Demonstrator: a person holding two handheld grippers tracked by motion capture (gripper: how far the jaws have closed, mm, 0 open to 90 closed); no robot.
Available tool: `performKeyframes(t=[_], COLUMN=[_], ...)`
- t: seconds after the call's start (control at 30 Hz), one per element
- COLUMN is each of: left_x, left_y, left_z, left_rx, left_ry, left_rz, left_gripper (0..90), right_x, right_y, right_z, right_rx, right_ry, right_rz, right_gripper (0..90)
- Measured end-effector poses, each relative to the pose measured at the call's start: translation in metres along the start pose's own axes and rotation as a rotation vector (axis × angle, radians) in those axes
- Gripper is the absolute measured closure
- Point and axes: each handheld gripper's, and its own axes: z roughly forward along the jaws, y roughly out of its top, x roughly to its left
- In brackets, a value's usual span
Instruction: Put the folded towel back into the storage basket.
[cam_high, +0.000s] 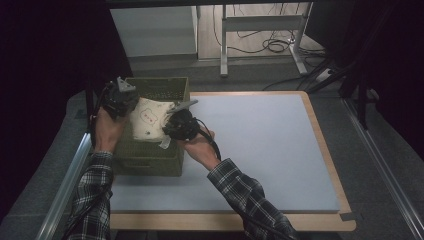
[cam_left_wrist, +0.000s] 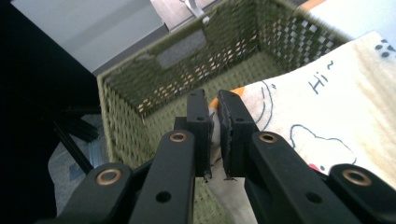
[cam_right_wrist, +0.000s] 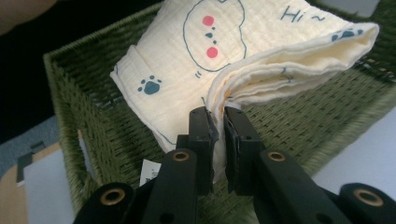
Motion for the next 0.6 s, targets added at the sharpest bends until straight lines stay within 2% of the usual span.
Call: performKeyframes(t=[0.23, 0.33, 0.37, 0.47, 0.5, 0.6], left_x=[0.008, 0.008, 0.008, 0.006, 0.005, 0.005], left_y=[-0.018, -0.021, -0.022, -0.023, -0.023, -0.025], left_z=[0.017, 0.023, 0.025, 0.030, 0.032, 0.034], left_rx=[0.033, 0.045, 0.046, 0.054, 0.061, 0.068], left_ry=[-0.014, -0.020, -0.024, -0.032, -0.034, -0.034], left_rz=[-0.022, -0.017, -0.016, -0.010, -0.003, 0.004], left_gripper=[83.9, 83.8, 83.8, 83.8, 83.8, 83.7], right_x=[0.007, 0.010, 0.012, 0.014, 0.017, 0.019], right_y=[0.002, 0.005, 0.006, 0.008, 0.009, 0.010], right_z=[0.026, 0.035, 0.039, 0.043, 0.046, 0.048], right_rx=[0.059, 0.091, 0.103, 0.123, 0.143, 0.157], right_ry=[-0.005, -0.011, -0.017, -0.018, -0.034, -0.042], right_rz=[-0.014, -0.031, -0.050, -0.060, -0.083, -0.099], right_gripper=[82.0, 82.0, 81.9, 82.0, 82.0, 81.9])
